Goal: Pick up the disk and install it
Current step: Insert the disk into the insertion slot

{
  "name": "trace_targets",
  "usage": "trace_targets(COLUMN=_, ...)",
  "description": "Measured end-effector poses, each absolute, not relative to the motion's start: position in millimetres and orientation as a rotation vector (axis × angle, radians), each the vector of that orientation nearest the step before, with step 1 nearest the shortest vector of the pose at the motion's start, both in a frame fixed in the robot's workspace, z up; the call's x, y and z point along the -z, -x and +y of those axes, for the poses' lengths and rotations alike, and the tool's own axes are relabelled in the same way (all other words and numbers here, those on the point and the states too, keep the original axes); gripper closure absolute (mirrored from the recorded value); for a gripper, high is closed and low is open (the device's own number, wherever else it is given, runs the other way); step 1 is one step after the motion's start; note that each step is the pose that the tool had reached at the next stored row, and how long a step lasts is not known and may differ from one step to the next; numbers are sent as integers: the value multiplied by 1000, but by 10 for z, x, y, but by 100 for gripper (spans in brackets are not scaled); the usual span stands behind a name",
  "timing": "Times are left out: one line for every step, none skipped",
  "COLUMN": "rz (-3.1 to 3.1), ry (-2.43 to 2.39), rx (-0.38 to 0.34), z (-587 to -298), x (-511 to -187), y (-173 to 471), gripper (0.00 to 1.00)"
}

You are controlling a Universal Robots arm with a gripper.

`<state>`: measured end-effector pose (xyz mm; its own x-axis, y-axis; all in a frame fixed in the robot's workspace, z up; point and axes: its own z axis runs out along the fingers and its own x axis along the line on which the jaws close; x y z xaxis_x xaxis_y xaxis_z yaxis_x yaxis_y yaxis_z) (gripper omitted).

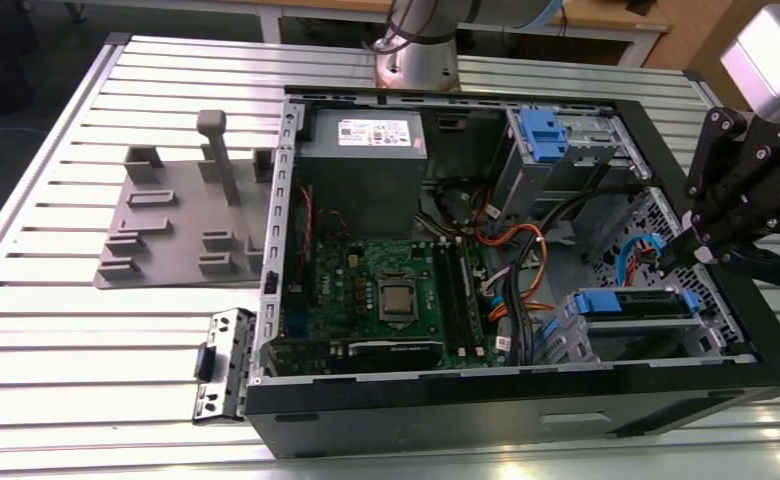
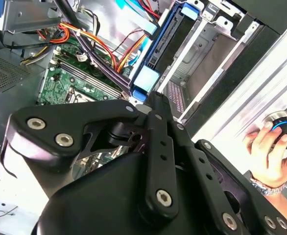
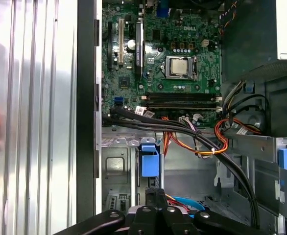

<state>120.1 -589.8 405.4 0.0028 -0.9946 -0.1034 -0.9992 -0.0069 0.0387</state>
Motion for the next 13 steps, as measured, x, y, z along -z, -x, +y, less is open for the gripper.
trace_targets(rz=2182, ry=2192, rx=-155, z=-5898, x=-4050, y=-1202, gripper=90)
trace_targets(rz=2183, ry=2193, rx=-153, z=-5898, x=-4038, y=-1207, gripper=90)
trace_targets(rz=2184, ry=2194, rx=-151, z=-5897, x=-4022, y=-1218, gripper=90)
trace_targets(rz=2185, ry=2195, rx=-150, z=-5896, x=-4005, y=-1231, gripper=90)
trace_targets(rz=2185, ry=2196, rx=-149, z=-5895, x=-3987, y=-1247, gripper=90)
trace_targets(rz=2186, ry=2196, rx=-149, z=-5894, x=-3970, y=-1266, gripper=90)
trace_targets(rz=2186, ry=2196, rx=-150, z=-5892, x=-3951, y=-1290, gripper=90)
trace_targets(rz=2187, ry=2197, rx=-151, z=-5889, x=-3934, y=-1318, gripper=90)
trace_targets(rz=2188, ry=2197, rx=-152, z=-5888, x=-3915, y=-1351, gripper=90)
trace_targets(rz=2188, ry=2198, rx=-154, z=-5885, x=-3896, y=-1386, gripper=90)
trace_targets(rz=2189, ry=2199, rx=-155, z=-5883, x=-3880, y=-1416, gripper=90)
trace_targets(rz=2190, ry=2199, rx=-157, z=-5880, x=-3865, y=-1442, gripper=90)
trace_targets(rz=2190, ry=2199, rx=-158, z=-5875, x=-3851, y=-1467, gripper=90)
